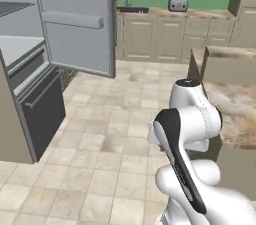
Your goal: Open the fridge, grab two sodas, and place both sodas inside the bowl with ice on the dining counter.
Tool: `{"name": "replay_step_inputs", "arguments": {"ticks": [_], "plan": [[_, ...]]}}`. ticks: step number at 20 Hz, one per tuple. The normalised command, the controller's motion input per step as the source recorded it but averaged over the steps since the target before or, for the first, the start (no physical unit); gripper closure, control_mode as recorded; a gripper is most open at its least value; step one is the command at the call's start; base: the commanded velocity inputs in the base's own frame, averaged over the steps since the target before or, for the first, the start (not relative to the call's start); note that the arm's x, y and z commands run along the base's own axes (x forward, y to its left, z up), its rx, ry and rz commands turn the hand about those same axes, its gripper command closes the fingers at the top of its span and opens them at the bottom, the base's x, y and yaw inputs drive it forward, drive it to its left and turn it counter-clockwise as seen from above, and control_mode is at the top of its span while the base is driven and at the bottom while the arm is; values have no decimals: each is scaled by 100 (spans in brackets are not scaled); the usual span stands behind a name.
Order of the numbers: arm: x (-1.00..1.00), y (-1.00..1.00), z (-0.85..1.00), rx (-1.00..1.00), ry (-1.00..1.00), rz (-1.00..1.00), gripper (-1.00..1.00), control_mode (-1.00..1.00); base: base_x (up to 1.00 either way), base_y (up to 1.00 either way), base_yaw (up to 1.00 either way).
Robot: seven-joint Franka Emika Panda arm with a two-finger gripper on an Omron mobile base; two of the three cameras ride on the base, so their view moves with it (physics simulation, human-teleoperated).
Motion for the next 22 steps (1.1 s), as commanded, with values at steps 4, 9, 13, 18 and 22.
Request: {"name": "replay_step_inputs", "arguments": {"ticks": [4, 9, 13, 18, 22], "plan": [[0, 0, 0, 0, 0, 0, -100, 100, 88, 47, 27], [0, 0, 0, 0, 0, 0, -100, 100, 93, 24, 29], [0, 0, 0, 0, 0, 0, -100, 100, 85, 0, 31], [0, 0, 0, 0, 0, 0, -100, 100, 80, 0, 33], [0, 0, 0, 0, 0, 0, -100, 100, 80, 0, 35]]}}
